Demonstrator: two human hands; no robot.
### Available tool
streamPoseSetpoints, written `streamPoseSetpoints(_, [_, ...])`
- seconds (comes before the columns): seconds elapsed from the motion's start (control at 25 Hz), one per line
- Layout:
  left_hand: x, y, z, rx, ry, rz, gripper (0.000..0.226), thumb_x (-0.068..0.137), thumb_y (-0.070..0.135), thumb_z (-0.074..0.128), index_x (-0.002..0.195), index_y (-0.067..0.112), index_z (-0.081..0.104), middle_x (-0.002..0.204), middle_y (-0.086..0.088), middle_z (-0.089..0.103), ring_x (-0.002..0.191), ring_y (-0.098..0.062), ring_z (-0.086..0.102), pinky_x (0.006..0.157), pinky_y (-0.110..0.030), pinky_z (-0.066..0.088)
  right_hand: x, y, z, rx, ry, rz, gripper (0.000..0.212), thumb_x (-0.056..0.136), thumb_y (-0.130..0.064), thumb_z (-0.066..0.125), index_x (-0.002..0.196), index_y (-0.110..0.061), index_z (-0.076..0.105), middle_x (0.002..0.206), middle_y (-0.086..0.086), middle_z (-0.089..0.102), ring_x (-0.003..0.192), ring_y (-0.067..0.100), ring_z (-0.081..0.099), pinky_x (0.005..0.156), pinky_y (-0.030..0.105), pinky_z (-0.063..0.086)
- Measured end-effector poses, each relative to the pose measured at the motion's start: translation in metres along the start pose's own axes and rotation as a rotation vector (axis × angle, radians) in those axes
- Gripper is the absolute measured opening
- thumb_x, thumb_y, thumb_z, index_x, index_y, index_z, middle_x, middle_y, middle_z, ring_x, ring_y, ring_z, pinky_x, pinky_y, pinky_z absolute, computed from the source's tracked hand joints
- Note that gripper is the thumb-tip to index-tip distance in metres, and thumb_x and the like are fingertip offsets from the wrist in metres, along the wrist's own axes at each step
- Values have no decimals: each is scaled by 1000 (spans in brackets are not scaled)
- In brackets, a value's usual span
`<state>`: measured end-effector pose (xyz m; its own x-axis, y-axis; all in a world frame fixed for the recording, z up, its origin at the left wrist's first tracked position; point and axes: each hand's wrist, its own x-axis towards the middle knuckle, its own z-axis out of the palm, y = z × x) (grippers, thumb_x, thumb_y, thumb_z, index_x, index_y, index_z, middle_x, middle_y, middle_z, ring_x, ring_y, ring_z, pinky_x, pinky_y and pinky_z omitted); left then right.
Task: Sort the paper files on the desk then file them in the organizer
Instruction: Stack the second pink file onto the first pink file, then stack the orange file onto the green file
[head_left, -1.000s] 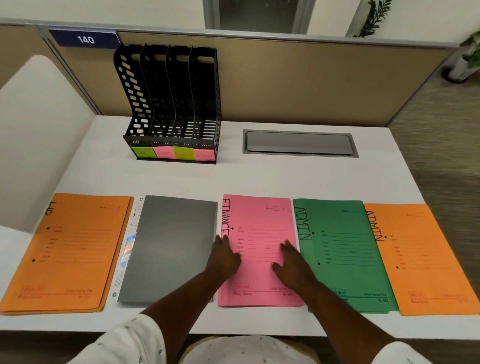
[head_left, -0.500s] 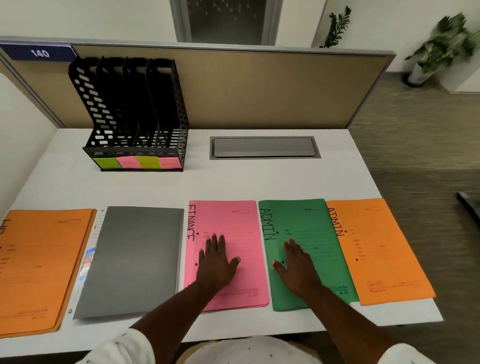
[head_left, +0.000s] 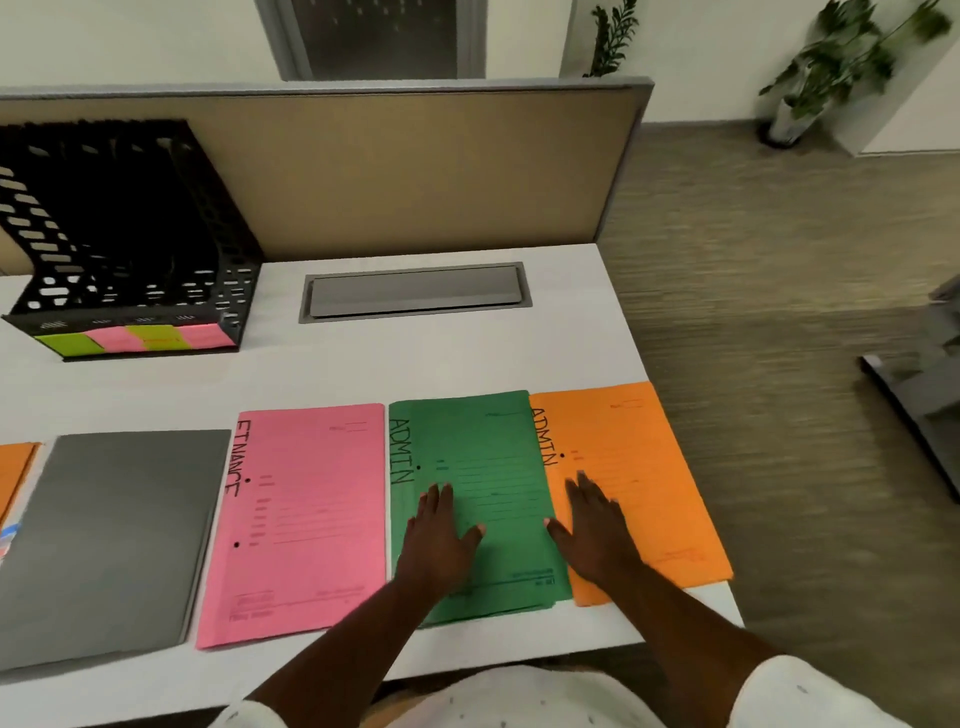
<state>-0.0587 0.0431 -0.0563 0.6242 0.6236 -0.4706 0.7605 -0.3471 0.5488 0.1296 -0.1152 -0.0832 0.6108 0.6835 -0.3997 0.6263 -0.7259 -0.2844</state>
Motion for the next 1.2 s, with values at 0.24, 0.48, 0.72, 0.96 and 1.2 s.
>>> streamPoseSetpoints(0.24, [0, 81, 56, -154, -116, 23, 83, 98, 43, 59, 161, 16, 12, 167, -3, 22, 152, -22, 25, 123, -39, 25, 1, 88, -24, -1, 7, 100, 77, 99, -56, 44, 159, -15, 17, 168, 7, 4, 154, 25, 9, 122, 50, 15])
streamPoseSetpoints(0.48, [21, 133, 82, -503, -180, -142, 43, 95, 30, 66, 135, 19, 55, 138, 0, 61, 118, -20, 59, 101, -35, 46, -5, 151, -38, 101, -9, 312, 82, 96, -52, 53, 158, -14, 16, 167, 12, 3, 151, 35, 15, 120, 53, 25])
streamPoseSetpoints(0.72, [44, 144, 84, -696, -110, -371, 8, 92, 22, 71, 93, 25, 64, 101, 1, 70, 102, -25, 65, 97, -43, 53, -7, 170, -36, 186, -33, 336, 84, 95, -45, 59, 159, -15, 13, 165, 15, 13, 146, 38, 27, 115, 51, 35])
streamPoseSetpoints(0.96, [50, 149, 91, -793, -122, -384, 14, 93, 7, 67, 106, 5, 71, 105, -13, 76, 93, -28, 74, 70, -37, 62, -6, 173, -40, 239, 29, 347, 74, 96, -50, 54, 155, -15, 25, 158, 13, 31, 138, 35, 41, 109, 50, 42])
streamPoseSetpoints(1.2, [40, 137, 75, -855, -133, -327, 15, 92, 2, 67, 105, 6, 72, 100, -9, 78, 89, -27, 76, 66, -35, 61, -4, 158, -50, 262, 199, 329, 58, 97, -40, 57, 145, -10, 42, 137, 16, 55, 119, 36, 58, 98, 48, 49])
